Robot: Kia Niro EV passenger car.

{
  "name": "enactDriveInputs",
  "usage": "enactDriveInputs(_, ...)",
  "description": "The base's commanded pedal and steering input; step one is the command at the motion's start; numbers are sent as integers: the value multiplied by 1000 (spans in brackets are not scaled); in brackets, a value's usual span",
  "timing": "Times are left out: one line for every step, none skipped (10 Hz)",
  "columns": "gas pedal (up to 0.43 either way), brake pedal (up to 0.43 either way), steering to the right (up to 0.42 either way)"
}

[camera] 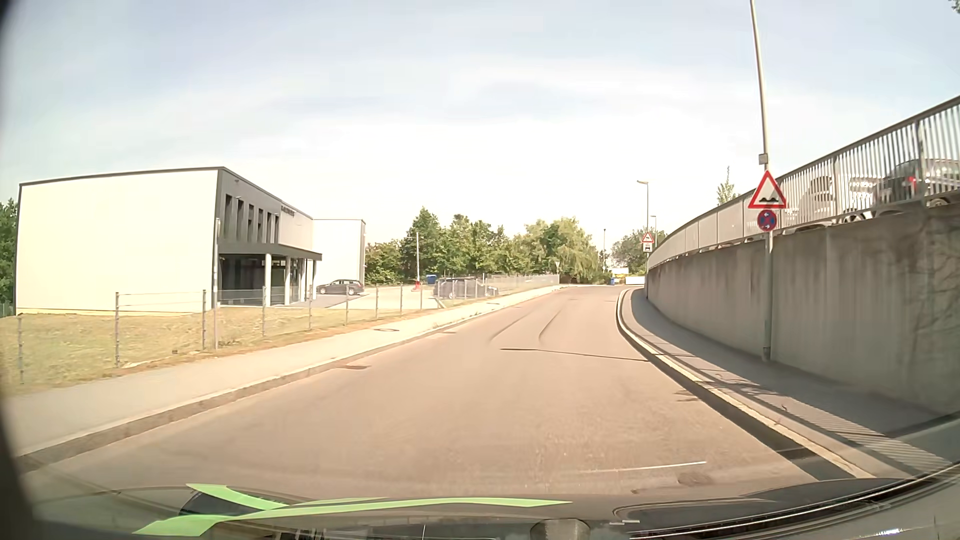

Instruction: Follow the waypoints while adhering to traffic rules and regulations

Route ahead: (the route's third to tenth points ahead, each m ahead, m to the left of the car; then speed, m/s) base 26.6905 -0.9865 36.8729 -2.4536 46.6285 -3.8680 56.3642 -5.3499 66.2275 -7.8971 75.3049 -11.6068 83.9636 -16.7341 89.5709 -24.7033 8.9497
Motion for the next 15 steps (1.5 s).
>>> enactDriveInputs(59,0,25)
enactDriveInputs(59,0,25)
enactDriveInputs(59,0,25)
enactDriveInputs(59,0,25)
enactDriveInputs(59,0,25)
enactDriveInputs(47,0,25)
enactDriveInputs(47,0,25)
enactDriveInputs(47,0,25)
enactDriveInputs(39,0,25)
enactDriveInputs(39,0,25)
enactDriveInputs(39,0,25)
enactDriveInputs(39,0,24)
enactDriveInputs(39,0,24)
enactDriveInputs(39,0,24)
enactDriveInputs(39,0,24)
